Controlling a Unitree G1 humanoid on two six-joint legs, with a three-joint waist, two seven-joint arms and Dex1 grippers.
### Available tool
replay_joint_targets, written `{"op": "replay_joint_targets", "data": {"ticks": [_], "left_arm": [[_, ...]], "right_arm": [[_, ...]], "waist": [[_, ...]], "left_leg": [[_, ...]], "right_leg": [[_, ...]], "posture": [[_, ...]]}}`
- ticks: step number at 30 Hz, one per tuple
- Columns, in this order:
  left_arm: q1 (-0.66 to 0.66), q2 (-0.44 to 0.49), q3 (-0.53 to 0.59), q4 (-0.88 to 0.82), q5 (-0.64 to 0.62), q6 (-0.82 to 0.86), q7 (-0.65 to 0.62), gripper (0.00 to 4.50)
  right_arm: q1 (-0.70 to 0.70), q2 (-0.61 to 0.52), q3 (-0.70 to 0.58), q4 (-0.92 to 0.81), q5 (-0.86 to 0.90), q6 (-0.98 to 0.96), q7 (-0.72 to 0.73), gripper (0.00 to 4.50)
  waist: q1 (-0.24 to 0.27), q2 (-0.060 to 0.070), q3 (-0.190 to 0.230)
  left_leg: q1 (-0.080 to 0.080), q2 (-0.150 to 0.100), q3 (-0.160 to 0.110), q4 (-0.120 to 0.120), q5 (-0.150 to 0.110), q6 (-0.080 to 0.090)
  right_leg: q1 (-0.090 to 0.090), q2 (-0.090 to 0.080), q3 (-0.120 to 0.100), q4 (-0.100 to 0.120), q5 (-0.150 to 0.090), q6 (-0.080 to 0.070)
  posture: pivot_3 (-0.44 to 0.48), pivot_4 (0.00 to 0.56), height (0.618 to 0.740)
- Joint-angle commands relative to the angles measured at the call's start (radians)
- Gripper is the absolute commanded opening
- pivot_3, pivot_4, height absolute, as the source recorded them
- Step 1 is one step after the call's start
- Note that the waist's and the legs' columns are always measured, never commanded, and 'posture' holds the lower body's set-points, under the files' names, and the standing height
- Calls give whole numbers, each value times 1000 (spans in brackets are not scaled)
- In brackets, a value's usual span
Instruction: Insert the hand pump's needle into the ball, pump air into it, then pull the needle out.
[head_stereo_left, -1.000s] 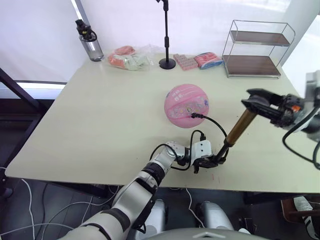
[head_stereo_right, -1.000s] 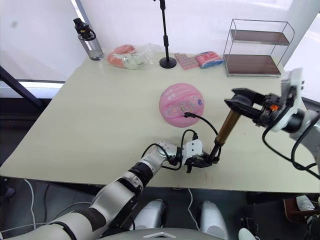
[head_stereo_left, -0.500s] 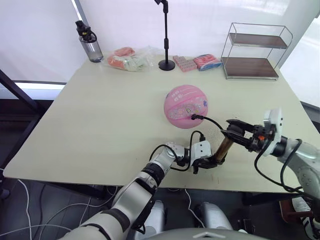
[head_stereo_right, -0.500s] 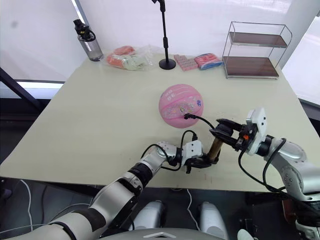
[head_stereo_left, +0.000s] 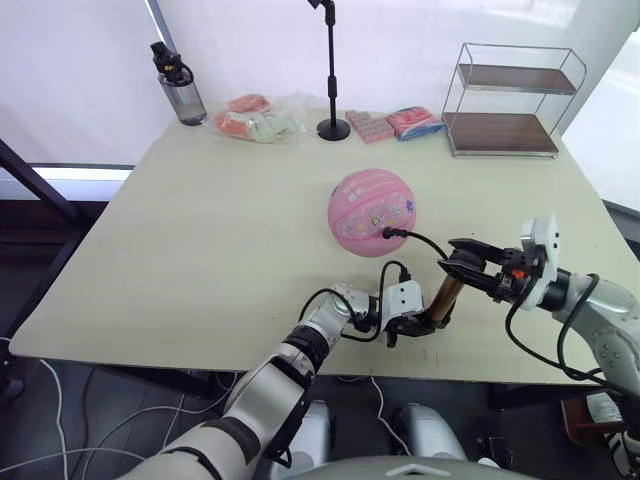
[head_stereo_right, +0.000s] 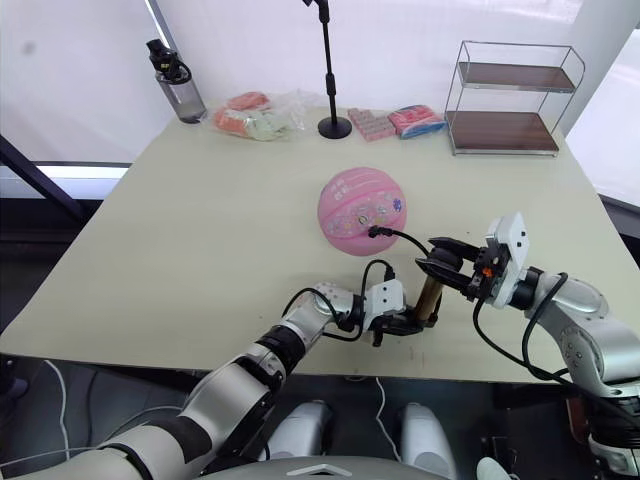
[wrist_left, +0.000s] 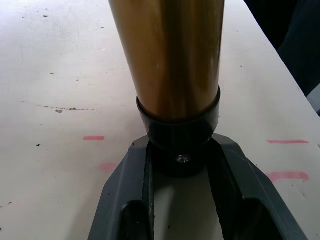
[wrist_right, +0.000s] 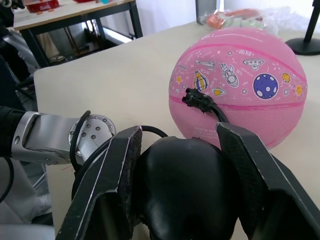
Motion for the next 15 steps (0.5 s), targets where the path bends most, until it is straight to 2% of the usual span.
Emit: {"op": "replay_joint_targets", "data": {"ticks": [1,9,15], "left_arm": [[93,60,-74,166,112,89,1,1035],[91,59,-76,170,115,87,2,1035],[90,59,-76,170,115,86,4,1035]], "right_arm": [[-84,-43,-106,-87,123,69,-16,1919],[-211,-149,-231,-73,270,197,-25,1919],[-325,-219,-282,-11,309,236,-32,1919]], "waist": [[0,4,2],[1,4,5],[1,3,7]], "left_leg": [[0,0,0,0,0,0],[-1,-2,1,0,0,0],[-1,-2,0,0,0,0]], "right_leg": [[0,0,0,0,0,0],[0,-1,0,0,0,0],[0,-1,0,0,0,0]], "posture": [[0,150,731],[0,150,731],[0,150,731]]}}
